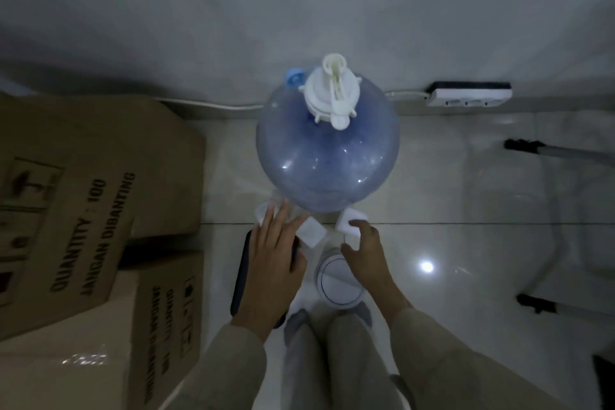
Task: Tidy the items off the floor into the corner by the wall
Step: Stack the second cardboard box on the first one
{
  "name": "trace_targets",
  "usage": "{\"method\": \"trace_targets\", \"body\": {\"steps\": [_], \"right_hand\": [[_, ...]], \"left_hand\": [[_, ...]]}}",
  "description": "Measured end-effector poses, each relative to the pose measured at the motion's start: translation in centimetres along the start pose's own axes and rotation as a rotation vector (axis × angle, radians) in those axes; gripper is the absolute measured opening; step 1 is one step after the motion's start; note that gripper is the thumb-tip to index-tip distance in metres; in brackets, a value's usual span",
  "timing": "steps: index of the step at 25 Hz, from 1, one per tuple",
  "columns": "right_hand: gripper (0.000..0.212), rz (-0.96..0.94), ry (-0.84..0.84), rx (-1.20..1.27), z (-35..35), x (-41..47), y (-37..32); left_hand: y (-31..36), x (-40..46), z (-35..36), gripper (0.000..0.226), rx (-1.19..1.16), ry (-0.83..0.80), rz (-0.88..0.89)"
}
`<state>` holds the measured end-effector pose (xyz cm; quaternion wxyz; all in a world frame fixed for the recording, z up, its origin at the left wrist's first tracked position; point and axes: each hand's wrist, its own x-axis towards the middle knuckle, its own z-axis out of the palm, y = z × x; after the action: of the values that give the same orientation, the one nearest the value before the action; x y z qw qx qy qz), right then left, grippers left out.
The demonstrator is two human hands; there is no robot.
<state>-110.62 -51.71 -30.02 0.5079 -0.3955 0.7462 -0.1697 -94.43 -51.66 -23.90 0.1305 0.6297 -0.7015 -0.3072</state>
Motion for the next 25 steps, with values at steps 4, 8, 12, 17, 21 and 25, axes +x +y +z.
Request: {"method": "trace_targets", "body": {"steps": [4,8,12,17,21,25], "right_hand": [[0.037,-0.091,-0.076,0.02,0.4,-5.9,-5.4],[0.033,-0.188,-0.218,0.088,3.0,-10.2,-11.8],[0.024,-0.26,-0.375,0.119,7.4,-13.3,-18.6],[0.02,-0.324,-0.507,0.19,15.0,-18.5,-25.7],[0.088,-0.3,-0.598,0.257,23.9,-21.8,-27.8],[0.107,-0.351,-0.46,0.389,30.6,-24.7,-29.2]], "left_hand": [[0.2,-2.8,-5.8,0.045,-0.025,0.119,-0.099],[0.0,-5.4,-13.0,0.047,-0.06,0.294,-0.207],[-1.7,-8.4,-21.0,0.043,-0.092,0.605,-0.269],[-7.9,-13.4,-29.1,0.049,-0.043,0.837,-0.362],[-17.5,-16.7,-32.0,0.059,0.07,0.676,-0.418],[-25.5,-17.6,-34.4,0.053,0.119,0.426,-0.345]]}}
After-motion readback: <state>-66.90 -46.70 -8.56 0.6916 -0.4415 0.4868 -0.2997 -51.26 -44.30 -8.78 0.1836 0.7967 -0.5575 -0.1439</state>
